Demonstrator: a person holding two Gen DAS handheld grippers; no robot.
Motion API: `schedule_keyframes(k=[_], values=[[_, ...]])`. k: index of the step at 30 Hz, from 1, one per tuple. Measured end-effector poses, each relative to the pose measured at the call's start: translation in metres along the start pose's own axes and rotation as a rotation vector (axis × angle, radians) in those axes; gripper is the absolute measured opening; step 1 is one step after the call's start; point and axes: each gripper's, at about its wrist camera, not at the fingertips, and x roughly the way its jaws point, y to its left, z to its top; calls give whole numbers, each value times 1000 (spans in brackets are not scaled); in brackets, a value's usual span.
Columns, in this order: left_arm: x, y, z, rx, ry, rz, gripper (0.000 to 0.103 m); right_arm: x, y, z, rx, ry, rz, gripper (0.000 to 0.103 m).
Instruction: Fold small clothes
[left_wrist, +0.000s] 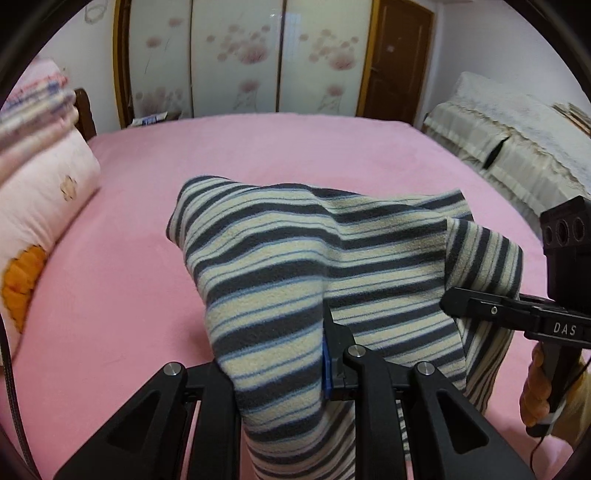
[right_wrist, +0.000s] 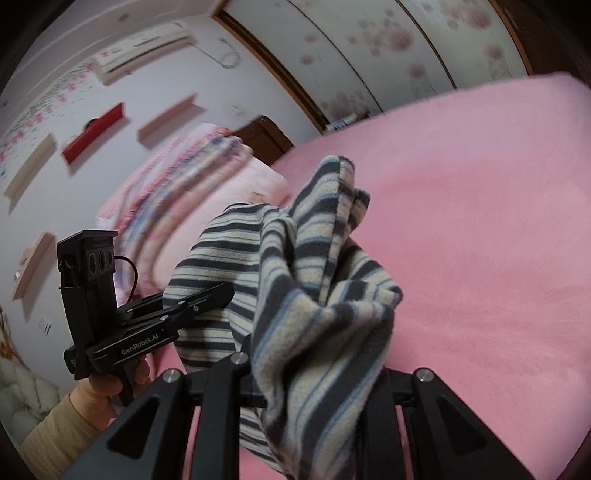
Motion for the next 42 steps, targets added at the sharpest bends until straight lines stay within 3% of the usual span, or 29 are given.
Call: schedule_keyframes(k=[5,10,16,21,23,27,30,33,34,35,37,42], values=[[77,-1,6,27,23,50,16,47,-49,6,51,15,-52,19],[120,4,8,42,12,56,18,67,-81,9,46,1,-86,19],[154,32,5,-55,76,-35,41,82,-107,-4,8,27,-129,19],[154,52,12,-160,46,-127,57,87,-125,2,72,65,-89,30],[148,60,13,-213,24,-125,75,90,-133,8,98,79,-69,37],[158,75,28,-281,11,-167,78,97,-153,24,162,103,-13,42],[172,69,38,-262,21,-202,78,100,-167,32,204,112,46,43],[183,54,48,-168,9,-109,75,106,-167,37,162,124,57,41],[181,51,49,-141,-12,-75,65,107,-158,38,88,111,23,24],[179,48,53,-115,-45,-30,53,108,-153,39,55,110,12,18],[173,47,57,-105,-96,54,41,107,-143,39,-21,81,-30,18],[179,46,57,-121,-99,266,41,113,-137,36,-81,71,-159,20]])
